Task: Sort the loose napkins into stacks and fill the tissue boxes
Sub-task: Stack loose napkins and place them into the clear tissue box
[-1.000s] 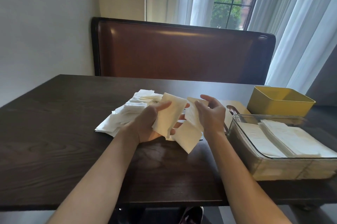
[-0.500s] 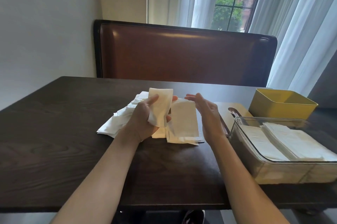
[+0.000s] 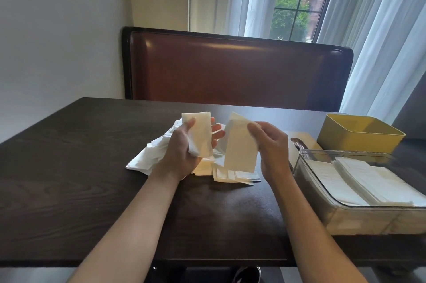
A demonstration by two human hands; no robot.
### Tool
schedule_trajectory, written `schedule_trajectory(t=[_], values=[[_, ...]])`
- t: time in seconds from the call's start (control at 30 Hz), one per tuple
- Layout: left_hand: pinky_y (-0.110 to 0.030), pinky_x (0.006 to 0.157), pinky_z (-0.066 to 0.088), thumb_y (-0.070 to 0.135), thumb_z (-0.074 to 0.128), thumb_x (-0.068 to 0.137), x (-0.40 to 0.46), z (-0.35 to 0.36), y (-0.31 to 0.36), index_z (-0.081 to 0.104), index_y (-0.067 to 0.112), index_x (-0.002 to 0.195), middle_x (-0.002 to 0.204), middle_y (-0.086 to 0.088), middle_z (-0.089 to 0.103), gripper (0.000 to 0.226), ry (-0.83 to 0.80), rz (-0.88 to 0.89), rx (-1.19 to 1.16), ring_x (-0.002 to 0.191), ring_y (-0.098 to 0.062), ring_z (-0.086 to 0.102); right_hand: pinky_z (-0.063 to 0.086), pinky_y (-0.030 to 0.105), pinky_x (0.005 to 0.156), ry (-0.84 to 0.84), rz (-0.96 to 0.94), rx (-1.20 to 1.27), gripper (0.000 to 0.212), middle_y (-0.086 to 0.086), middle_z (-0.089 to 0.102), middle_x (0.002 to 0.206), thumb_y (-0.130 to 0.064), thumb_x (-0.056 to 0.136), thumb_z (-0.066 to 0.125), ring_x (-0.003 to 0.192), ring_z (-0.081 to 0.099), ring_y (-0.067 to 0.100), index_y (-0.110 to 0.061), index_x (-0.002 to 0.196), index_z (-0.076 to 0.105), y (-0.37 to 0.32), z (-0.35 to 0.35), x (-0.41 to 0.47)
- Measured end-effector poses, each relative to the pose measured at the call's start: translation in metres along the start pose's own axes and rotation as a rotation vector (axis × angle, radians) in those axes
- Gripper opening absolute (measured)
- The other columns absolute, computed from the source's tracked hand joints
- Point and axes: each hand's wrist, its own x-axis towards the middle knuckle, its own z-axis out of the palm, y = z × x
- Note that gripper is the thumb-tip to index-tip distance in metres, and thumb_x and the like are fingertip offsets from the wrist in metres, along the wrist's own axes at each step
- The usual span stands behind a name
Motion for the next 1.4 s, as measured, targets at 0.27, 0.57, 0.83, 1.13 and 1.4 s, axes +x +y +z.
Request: schedule_trajectory(t=[0.27,0.57,0.83,1.13,1.4], values=[[-0.04,0.087,0.053,0.062,0.039,0.1,-0.007,0.011,-0.023,0.068,0.014,0.119,0.115,-0.012,0.073,0.059,-0.091,-0.071,0.187,0.102,-0.025,0.071,0.051,0.021,0.061,-0.146,0.156,0.116,0.011,-0.004,0.068,0.076,-0.027,0.085,0.075,0.075,0.062,0.014,-0.016,0.082,0.073,-0.001,0.005,-0.003],[-0.047,0.094,0.051,0.073,0.026,0.095,-0.004,0.01,-0.041,0.06,0.015,0.134,0.123,-0.017,0.069,0.078,-0.268,-0.273,0.135,0.109,-0.033,0.068,0.053,0.018,0.048,-0.02,0.174,-0.207,0.015,-0.001,0.069,0.083,-0.028,0.091,0.069,0.069,0.068,0.011,-0.017,0.081,0.07,0.01,0.007,-0.006],[-0.043,0.09,0.054,0.042,0.038,0.105,0.004,0.009,-0.04,0.062,0.001,0.126,0.108,-0.022,0.07,0.051,-0.035,-0.031,-0.037,0.092,-0.031,0.07,0.044,0.002,0.062,0.044,0.072,-0.328,0.015,-0.024,0.061,0.088,-0.035,0.093,0.065,0.08,0.061,-0.008,-0.023,0.103,0.068,0.012,0.007,0.0],[-0.034,0.079,0.055,0.049,0.033,0.105,0.002,0.012,-0.04,0.069,0.007,0.109,0.105,-0.012,0.071,0.055,-0.061,0.032,-0.001,0.089,-0.022,0.07,0.047,0.012,0.052,-0.155,0.079,-0.403,0.016,-0.001,0.073,0.086,-0.02,0.085,0.076,0.055,0.06,0.003,-0.012,0.099,0.073,0.017,0.015,-0.003],[-0.035,0.078,0.058,0.029,0.036,0.106,0.004,0.006,-0.044,0.064,0.0,0.124,0.119,-0.015,0.07,0.044,-0.075,-0.021,0.039,0.098,-0.023,0.072,0.043,0.018,0.046,-0.27,0.213,-0.287,0.024,0.002,0.061,0.068,-0.021,0.094,0.065,0.052,0.053,0.005,0.002,0.087,0.072,0.012,0.013,-0.007]])
